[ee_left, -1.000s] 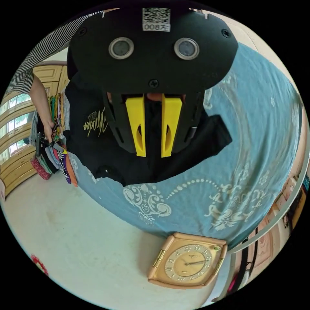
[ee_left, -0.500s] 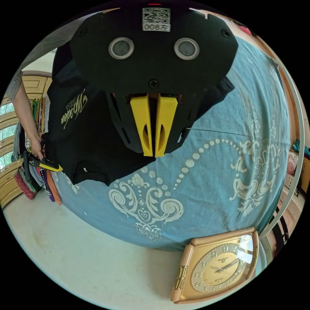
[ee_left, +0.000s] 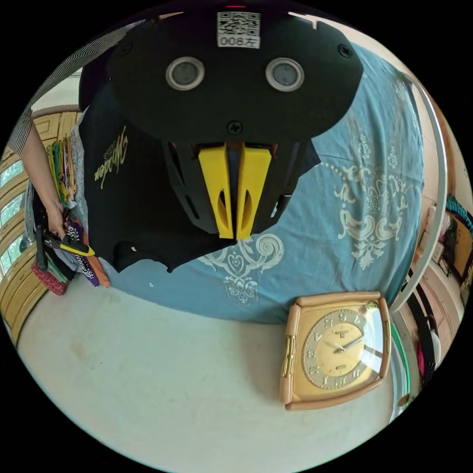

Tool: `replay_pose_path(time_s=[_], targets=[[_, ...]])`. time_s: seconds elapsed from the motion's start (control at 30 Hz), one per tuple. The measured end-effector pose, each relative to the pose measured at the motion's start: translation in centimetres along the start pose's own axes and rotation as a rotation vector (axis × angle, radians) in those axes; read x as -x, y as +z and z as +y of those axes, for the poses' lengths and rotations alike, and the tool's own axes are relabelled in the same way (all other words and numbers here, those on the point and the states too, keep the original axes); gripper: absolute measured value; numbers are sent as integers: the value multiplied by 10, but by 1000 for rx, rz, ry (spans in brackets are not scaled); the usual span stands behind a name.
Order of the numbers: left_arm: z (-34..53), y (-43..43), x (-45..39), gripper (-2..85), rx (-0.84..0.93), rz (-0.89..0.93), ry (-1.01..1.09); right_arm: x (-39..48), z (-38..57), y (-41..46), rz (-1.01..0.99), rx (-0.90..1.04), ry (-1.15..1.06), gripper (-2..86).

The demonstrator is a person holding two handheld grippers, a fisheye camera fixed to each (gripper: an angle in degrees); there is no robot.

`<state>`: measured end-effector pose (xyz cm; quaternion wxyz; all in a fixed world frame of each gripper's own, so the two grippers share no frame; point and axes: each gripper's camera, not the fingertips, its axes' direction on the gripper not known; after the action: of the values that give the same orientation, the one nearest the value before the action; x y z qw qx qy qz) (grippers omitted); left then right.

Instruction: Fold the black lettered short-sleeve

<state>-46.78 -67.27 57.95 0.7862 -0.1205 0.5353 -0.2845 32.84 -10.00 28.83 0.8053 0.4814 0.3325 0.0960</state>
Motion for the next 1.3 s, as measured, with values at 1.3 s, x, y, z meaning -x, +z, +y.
replay_pose_path(time_s=[1.3], targets=[[284,-109,121,44,-3,118,-506,-157,256,-25,-26,111,518,9]])
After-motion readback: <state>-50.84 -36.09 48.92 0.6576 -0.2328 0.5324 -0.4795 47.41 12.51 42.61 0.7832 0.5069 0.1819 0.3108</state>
